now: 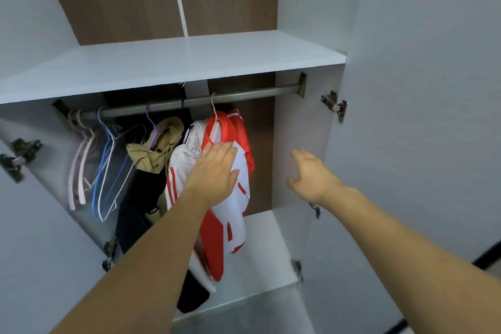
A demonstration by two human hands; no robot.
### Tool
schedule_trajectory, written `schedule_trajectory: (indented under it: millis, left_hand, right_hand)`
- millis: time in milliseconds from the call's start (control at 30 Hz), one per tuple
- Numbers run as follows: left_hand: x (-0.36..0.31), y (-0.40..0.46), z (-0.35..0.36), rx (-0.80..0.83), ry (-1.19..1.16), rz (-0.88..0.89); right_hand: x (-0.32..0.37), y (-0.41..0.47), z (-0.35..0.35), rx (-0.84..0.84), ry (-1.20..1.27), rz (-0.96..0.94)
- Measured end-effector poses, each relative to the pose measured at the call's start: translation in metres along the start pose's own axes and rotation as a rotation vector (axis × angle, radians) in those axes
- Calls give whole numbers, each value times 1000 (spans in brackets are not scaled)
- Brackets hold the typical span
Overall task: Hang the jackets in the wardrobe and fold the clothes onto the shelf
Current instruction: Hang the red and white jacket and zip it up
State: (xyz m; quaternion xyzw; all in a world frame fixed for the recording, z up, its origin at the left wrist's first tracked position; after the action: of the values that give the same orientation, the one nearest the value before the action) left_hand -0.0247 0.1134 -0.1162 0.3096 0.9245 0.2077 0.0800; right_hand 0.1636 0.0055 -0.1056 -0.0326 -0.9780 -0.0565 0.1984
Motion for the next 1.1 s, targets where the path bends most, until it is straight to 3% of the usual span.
schedule_trajectory:
  millis: [267, 433, 633, 800, 1100]
  left_hand:
    - [-68, -52, -24, -120, -232, 154]
    - [-150, -101, -32, -153, -284, 373]
    - [-291, -185, -34, -143, -278, 927]
    - [-426, -237, -57, -93, -424, 994]
    - [-654, -311, -102, -33, -564, 1202]
  right_hand:
    - [-6, -114, -15, -104, 13, 155]
    - [-24, -204, -22, -175, -9, 188]
    - [-68, -366, -14, -225, -31, 321]
    - [-126, -534, -41, -358, -47, 631]
    - [-191, -751, -69, -622, 28, 965]
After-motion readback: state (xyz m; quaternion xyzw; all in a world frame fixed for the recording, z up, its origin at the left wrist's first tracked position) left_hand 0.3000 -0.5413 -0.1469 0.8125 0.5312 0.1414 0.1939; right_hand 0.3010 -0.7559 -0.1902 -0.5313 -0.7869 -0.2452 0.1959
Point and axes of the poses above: each hand's wrist, its own y-axis towards the middle knuckle, its own z-axis out of the palm, x = y × z, the point moved 5 cm from there along y, towards the middle knuckle, and after that the axes turned 13 degrees about -z, right-handed, at the moved point
